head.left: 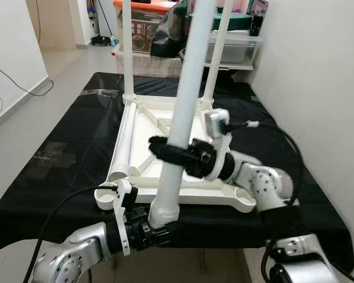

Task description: Building children table

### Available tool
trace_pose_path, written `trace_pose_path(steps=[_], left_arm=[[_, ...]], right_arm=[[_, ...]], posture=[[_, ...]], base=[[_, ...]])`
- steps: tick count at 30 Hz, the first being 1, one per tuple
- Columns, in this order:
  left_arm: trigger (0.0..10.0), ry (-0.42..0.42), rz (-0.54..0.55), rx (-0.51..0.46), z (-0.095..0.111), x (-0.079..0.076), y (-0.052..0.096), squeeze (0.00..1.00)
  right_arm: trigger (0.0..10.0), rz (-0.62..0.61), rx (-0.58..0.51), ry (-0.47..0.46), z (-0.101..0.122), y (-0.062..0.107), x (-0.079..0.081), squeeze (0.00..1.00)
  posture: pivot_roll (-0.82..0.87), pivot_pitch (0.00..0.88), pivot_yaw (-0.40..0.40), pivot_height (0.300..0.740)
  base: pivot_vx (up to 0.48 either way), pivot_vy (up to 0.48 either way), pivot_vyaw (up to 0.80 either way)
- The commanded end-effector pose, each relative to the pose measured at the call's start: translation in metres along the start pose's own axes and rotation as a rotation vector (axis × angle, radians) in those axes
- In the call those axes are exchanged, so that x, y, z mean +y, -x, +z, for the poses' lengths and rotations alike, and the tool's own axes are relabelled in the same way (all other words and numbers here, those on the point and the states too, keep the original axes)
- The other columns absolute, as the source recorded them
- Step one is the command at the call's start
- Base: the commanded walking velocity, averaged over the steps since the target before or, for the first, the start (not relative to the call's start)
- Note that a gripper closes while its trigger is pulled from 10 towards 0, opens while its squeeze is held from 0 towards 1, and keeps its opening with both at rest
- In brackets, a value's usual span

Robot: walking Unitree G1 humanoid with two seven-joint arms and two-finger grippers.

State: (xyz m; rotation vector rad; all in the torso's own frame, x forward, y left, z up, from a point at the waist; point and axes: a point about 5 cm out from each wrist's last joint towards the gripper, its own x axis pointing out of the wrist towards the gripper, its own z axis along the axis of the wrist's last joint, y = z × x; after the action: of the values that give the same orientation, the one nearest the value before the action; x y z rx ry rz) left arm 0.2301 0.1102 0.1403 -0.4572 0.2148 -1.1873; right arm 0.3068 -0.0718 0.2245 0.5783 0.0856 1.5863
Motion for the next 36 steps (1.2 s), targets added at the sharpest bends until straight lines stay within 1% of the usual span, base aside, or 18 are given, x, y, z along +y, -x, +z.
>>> trace_pose_path(steps=[1,6,9,15,18,19,20,22,23,32,35,36], left_arm=[[10.0,-0.007,-0.034,0.026,0.002,-0.001,-0.003,0.0],[10.0,-0.005,-0.091,0.039,0.001,-0.007,-0.008,0.0],[10.0,-0.004,-0.096,0.041,0.001,-0.008,-0.008,0.0],[10.0,0.015,-0.143,0.036,0.001,-0.012,-0.004,0.0],[10.0,0.015,-0.146,0.035,0.001,-0.013,-0.004,0.0],[5.5,0.011,-0.146,0.018,0.003,-0.013,-0.004,0.0],[4.5,0.009,-0.149,0.01,0.004,-0.013,-0.003,0.0],[4.5,0.008,-0.151,0.006,0.005,-0.013,-0.003,0.0],[0.0,0.015,-0.162,-0.004,0.006,-0.013,-0.002,0.0],[0.0,0.024,-0.179,-0.028,0.01,-0.014,0.0,0.0],[0.0,0.022,-0.18,-0.029,0.011,-0.014,0.0,0.0],[0.0,0.021,-0.182,-0.025,0.011,-0.014,0.001,0.0]], right_arm=[[0.0,0.05,-0.002,-0.006,-0.001,-0.005,0.006,0.0],[0.0,0.085,0.001,-0.039,-0.008,-0.01,0.01,0.0],[0.0,0.087,0.001,-0.04,-0.008,-0.011,0.01,0.0],[0.0,0.14,-0.101,-0.081,0.0,-0.016,0.012,0.0],[0.0,0.147,-0.117,-0.09,0.001,-0.017,0.013,0.0],[0.0,0.171,-0.159,-0.112,0.002,-0.018,0.015,0.0],[0.0,0.175,-0.167,-0.116,0.002,-0.019,0.015,0.0],[0.0,0.177,-0.171,-0.118,0.002,-0.019,0.015,0.0],[0.0,0.177,-0.173,-0.119,0.001,-0.019,0.016,0.0],[0.0,0.19,-0.175,-0.131,-0.004,-0.019,0.019,0.0],[0.0,0.19,-0.164,-0.131,-0.007,-0.02,0.02,0.0],[0.0,0.171,-0.15,-0.124,-0.009,-0.021,0.019,0.0]], posture=[[0.08,0.0,-0.081,0.74],[0.08,0.0,-0.082,0.74],[0.08,0.0,-0.082,0.74],[0.09,0.0,-0.088,0.74],[0.09,0.0,-0.088,0.74],[0.09,0.0,-0.091,0.74],[0.09,0.0,-0.091,0.74],[0.09,0.0,-0.091,0.74],[0.09,0.0,-0.092,0.74],[0.09,0.0,-0.091,0.74],[0.09,0.0,-0.091,0.74],[0.09,0.0,-0.091,0.74]], base=[[0.0,0.0,0.0],[0.0,0.0,0.0],[0.0,0.0,0.0],[0.0,0.0,0.0],[0.0,0.0,0.0],[0.0,0.0,0.0],[0.0,0.0,0.0],[0.0,0.0,0.0],[0.0,0.0,0.0],[0.0,0.0,0.0],[0.0,0.0,0.0],[0.0,0.0,0.0]])
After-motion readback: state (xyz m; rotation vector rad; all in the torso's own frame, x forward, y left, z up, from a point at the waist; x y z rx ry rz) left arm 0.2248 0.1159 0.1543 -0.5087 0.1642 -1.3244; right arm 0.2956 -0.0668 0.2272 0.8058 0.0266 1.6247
